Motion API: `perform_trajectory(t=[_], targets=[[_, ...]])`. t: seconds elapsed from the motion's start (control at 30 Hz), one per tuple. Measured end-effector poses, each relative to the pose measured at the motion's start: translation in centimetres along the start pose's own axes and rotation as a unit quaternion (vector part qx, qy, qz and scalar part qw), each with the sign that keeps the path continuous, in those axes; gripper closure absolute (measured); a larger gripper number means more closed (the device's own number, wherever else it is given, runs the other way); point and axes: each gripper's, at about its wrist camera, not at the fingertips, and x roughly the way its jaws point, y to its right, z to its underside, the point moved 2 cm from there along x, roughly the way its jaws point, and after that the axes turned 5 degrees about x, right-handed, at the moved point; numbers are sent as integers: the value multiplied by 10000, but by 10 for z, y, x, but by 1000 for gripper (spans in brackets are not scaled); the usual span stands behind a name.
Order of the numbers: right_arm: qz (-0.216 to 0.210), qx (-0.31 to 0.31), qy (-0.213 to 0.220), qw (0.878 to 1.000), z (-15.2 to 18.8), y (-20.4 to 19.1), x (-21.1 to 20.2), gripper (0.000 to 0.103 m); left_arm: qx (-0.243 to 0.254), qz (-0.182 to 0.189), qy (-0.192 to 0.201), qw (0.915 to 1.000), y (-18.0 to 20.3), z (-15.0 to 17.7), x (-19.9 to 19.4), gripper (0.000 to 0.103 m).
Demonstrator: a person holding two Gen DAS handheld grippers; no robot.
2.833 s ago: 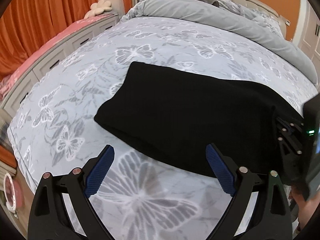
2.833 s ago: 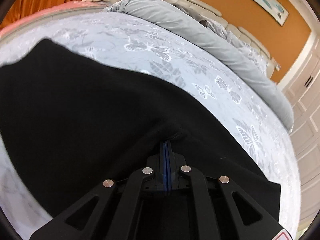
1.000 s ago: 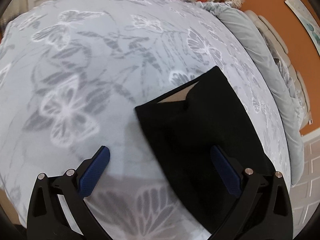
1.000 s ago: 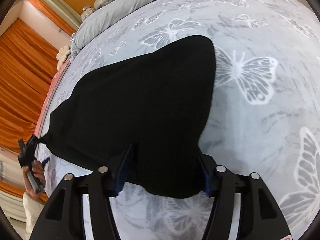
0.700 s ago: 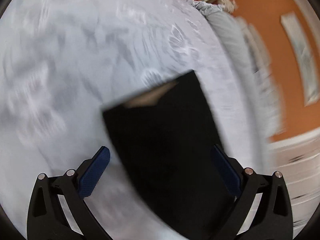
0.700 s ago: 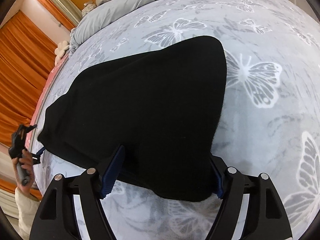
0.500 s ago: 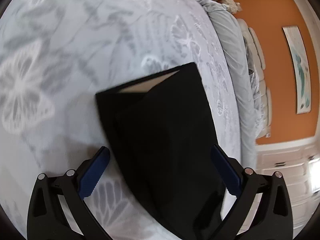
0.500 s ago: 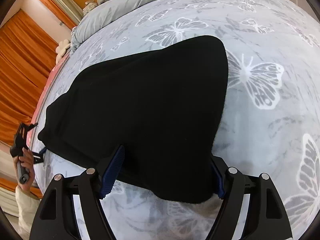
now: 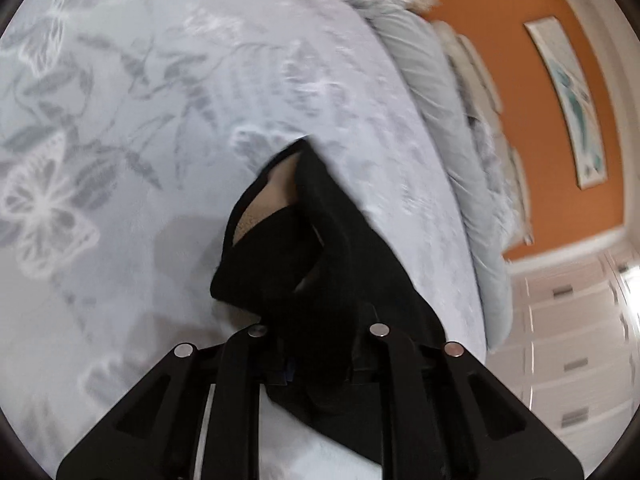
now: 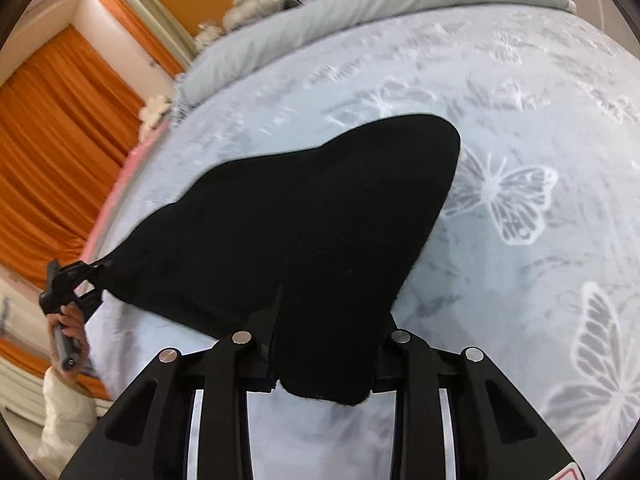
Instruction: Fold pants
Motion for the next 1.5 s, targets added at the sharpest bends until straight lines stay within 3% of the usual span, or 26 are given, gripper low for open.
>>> perform_trajectory(t=[0.1, 0.27, 0.4, 0.5, 0.6, 0.7, 0.8, 0.83, 0.97, 1.03, 1.1, 1.13, 1.2, 1.23, 1.27, 1.3, 1.37, 1.43, 1.5], targets=[[55, -101, 103, 9999, 8, 1, -35, 79, 322, 29, -183, 9993, 4, 25, -22, 88], [22, 511, 87, 9987, 37, 55, -82, 79, 43, -14, -899, 9959, -27, 70, -20, 87], [225, 928, -396, 9946, 55, 92, -69, 79, -253, -73, -1148, 9930, -41, 81, -1, 83], [332, 839, -584, 9942, 54, 90, -53, 72, -198, -91, -1025, 9945, -36, 77, -3, 80], [244, 1198, -625, 9905, 55, 96, -48, 57, -92, -126, -975, 9951, -30, 77, 0, 54], [113, 1556, -613, 9859, 51, 106, -41, 49, -320, 9, -817, 9961, -32, 77, 0, 47], [48, 1350, -538, 9894, 48, 99, -34, 77, -229, 53, -883, 9958, -27, 72, 7, 48], [65, 1228, -474, 9913, 46, 93, -38, 80, -215, 71, -863, 9960, -27, 71, 6, 55], [-222, 652, 103, 9976, 35, 70, -91, 81, -166, 342, -723, 9967, -24, 63, -15, 52], [230, 385, -190, 9988, 37, 76, -83, 76, -16, 62, -734, 9973, -28, 60, -14, 42], [930, 614, -860, 9900, 44, 98, -51, 73, -188, -285, -678, 9971, -43, 59, -12, 41], [996, 681, -941, 9882, 45, 101, -47, 73, -329, -180, -611, 9974, -50, 57, -15, 42], [1040, 662, -525, 9910, 35, 91, -66, 66, -522, -179, -249, 9982, -53, 47, -36, 41], [1305, 500, -122, 9901, 29, 80, -82, 55, -368, -256, 67, 9990, -50, 39, -51, 38], [1729, 300, 291, 9840, 26, 68, -94, 48, -206, -372, 245, 9988, -46, 35, -60, 32], [2152, 70, 680, 9742, 23, 56, -103, 35, 42, -571, 415, 9975, -40, 30, -71, 16], [2473, -518, 1314, 9586, 18, 22, -110, 34, 212, -564, 342, 9976, -35, 29, -73, 11], [1841, -928, 1472, 9674, 17, -16, -100, 34, 229, -284, -65, 9993, -31, 42, -63, 11], [1128, -1174, 1211, 9792, 20, -47, -79, 34, 219, -120, -423, 9988, -28, 58, -51, 11]])
